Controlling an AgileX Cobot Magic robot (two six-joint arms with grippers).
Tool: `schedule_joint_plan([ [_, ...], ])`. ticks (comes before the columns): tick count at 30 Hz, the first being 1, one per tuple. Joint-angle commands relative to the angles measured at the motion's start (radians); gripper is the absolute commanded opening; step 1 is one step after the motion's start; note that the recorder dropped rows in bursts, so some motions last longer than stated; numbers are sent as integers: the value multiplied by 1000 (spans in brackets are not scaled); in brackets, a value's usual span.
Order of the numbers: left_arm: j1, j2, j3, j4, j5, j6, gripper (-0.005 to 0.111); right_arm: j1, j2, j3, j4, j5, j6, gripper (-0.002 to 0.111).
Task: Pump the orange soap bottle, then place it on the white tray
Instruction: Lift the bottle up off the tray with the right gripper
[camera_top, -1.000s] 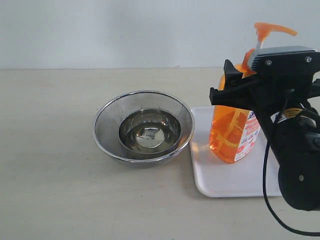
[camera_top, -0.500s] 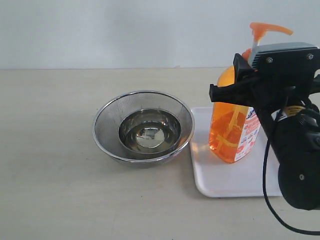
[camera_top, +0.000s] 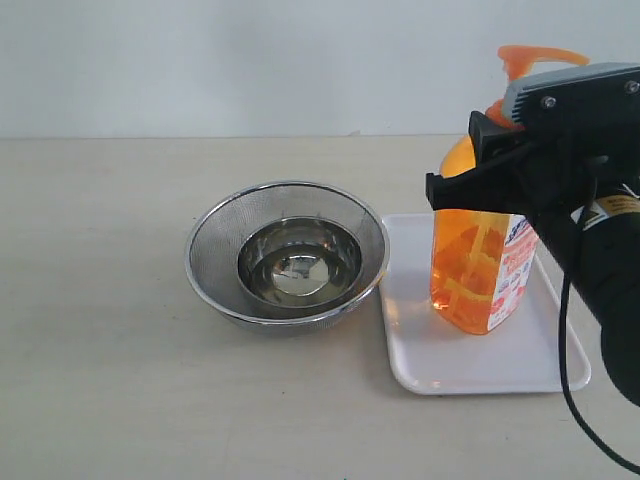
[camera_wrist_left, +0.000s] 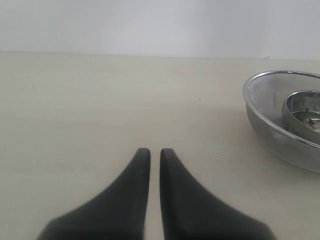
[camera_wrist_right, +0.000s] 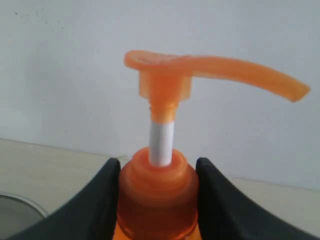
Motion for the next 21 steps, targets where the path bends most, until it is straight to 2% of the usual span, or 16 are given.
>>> schedule_joint_plan([
  [1,0,-3,3,-7,-2,-3,7,-9,-50,-8,-101,-29,-32,0],
  [11,0,-3,3,-7,-2,-3,7,-23,-54,-10,-143,2,-46,0],
  [21,0,-3,3,-7,-2,-3,7,-247,-100,-21,-539,146,265,0],
])
